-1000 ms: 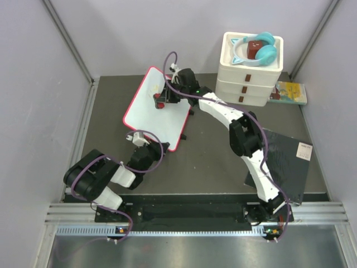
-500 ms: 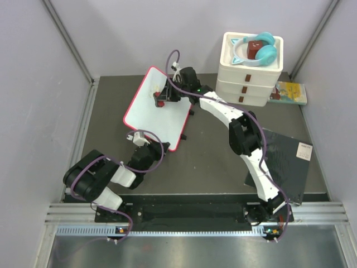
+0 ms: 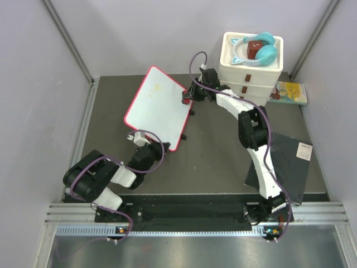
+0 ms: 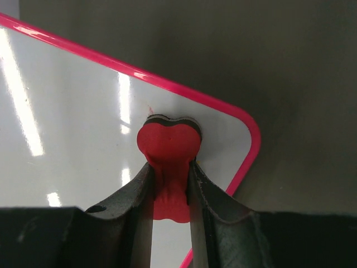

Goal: Erase the whiteboard

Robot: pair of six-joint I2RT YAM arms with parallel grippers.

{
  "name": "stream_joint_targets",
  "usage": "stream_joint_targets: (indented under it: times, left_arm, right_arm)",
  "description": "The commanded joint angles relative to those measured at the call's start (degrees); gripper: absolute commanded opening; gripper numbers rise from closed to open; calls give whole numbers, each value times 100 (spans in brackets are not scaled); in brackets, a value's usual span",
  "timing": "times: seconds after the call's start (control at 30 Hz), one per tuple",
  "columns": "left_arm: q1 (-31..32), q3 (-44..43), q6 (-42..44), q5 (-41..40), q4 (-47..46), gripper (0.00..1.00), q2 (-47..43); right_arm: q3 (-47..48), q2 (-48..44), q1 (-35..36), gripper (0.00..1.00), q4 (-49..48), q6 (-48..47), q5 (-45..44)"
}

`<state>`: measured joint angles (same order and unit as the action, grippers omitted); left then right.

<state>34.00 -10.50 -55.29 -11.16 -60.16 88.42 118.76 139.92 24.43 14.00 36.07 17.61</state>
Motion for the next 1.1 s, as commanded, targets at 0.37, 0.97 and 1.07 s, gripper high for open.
stream_joint_targets:
  times: [0.37, 0.97, 1.07]
  left_arm:
    - [142, 294, 774, -62, 2536, 0, 298]
    - [265, 277, 791, -176, 2615, 0, 263]
    - [283, 277, 791, -194, 2615, 0, 263]
  right_arm:
    - [-257, -728, 633, 0, -740, -233, 498]
    - [1034, -88, 1539, 0, -1233, 628, 332]
    - [1263, 53, 1539, 0, -1216, 761, -98]
